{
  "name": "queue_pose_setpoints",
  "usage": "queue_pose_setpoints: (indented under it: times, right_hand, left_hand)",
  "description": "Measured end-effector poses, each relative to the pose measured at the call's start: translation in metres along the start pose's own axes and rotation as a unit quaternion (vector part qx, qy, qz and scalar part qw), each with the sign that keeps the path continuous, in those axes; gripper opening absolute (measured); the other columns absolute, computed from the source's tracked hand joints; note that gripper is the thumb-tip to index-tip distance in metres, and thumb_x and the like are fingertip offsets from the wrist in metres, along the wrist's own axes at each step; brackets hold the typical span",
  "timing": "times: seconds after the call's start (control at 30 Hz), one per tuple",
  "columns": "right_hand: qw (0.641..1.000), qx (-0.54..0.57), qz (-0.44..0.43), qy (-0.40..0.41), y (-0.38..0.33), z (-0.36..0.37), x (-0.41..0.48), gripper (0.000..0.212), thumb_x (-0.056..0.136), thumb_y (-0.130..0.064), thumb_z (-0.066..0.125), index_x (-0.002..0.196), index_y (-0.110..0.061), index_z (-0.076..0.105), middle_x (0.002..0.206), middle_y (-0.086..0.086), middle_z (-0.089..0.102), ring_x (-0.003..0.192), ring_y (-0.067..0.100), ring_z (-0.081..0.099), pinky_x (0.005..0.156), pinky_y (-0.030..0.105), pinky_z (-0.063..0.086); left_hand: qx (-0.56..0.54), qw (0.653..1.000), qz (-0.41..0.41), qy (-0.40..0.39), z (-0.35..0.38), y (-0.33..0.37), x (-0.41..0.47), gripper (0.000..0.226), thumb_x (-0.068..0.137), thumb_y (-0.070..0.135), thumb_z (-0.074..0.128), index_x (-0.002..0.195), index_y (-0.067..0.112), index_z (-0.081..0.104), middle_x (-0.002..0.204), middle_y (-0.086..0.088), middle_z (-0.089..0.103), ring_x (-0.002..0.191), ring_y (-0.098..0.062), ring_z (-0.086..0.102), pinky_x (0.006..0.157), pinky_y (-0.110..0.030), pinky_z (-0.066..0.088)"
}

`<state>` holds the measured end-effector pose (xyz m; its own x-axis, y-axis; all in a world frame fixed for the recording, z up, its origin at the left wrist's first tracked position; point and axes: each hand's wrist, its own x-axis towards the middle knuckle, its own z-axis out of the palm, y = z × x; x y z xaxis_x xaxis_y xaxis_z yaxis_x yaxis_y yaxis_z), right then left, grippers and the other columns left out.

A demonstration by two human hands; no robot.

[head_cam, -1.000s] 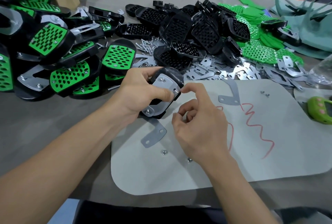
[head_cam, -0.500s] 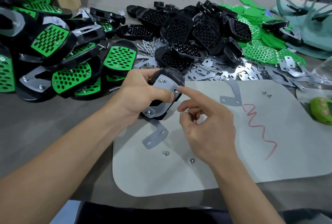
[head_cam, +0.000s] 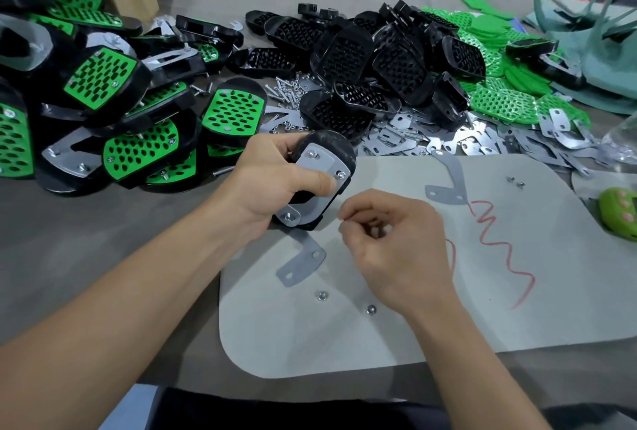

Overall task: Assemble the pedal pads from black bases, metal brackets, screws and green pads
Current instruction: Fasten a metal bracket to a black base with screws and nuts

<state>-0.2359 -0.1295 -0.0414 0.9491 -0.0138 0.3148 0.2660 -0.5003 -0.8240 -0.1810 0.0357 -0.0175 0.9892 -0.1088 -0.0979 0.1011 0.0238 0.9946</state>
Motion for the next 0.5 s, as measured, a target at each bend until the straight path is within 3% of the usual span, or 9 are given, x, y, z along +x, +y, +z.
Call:
queue_pose_setpoints:
  times: [0.13,0.2,0.27,0.4,0.5]
  right_hand:
    - [0.995,0.008,-0.01,0.098,-0.002,-0.007,0.005,0.028,0.079,-0.005,0.076,0.086,-0.032,0.075,0.075,-0.015,0.071,0.071,0.011,0.063,0.067,0.014,0.047]
    - [0.992,-0.041,-0.045,0.109,-0.007,-0.009,0.011,0.031,0.079,-0.01,0.078,0.094,-0.036,0.076,0.079,-0.022,0.067,0.078,0.004,0.059,0.07,0.007,0.042]
    - [0.985,-0.096,-0.111,0.095,-0.013,-0.009,0.02,0.026,0.077,-0.01,0.078,0.095,-0.028,0.078,0.079,-0.028,0.062,0.079,-0.003,0.054,0.072,0.006,0.04]
    - [0.947,-0.228,-0.223,0.034,-0.018,-0.011,0.035,0.01,0.079,-0.004,0.076,0.078,-0.014,0.073,0.073,-0.003,0.069,0.074,0.022,0.059,0.067,0.035,0.049]
    - [0.901,-0.326,-0.283,0.032,-0.018,-0.009,0.038,0.016,0.075,0.003,0.071,0.069,-0.01,0.064,0.064,0.003,0.059,0.067,0.029,0.053,0.066,0.038,0.042]
  left_hand:
    - [0.007,1.0,-0.004,0.003,0.0,0.001,0.0,0.037,0.061,-0.013,0.082,0.086,0.014,0.08,0.076,-0.004,0.075,0.063,-0.017,0.066,0.059,-0.026,0.055]
    - [0.013,1.0,0.002,-0.002,0.0,0.001,0.0,0.037,0.054,-0.005,0.084,0.085,0.015,0.08,0.078,-0.006,0.076,0.065,-0.019,0.066,0.062,-0.027,0.055]
    - [0.007,1.0,0.011,-0.013,0.0,0.001,0.0,0.038,0.052,-0.001,0.082,0.086,0.014,0.081,0.082,-0.009,0.076,0.069,-0.021,0.067,0.066,-0.028,0.055]
    - [0.0,0.999,0.021,-0.028,0.001,0.002,0.0,0.041,0.052,-0.004,0.079,0.089,0.011,0.079,0.083,-0.01,0.075,0.072,-0.021,0.067,0.067,-0.027,0.053]
    - [0.007,1.0,0.011,-0.015,0.002,0.001,0.001,0.042,0.054,-0.009,0.082,0.091,0.01,0.079,0.084,-0.013,0.074,0.073,-0.022,0.063,0.07,-0.033,0.052]
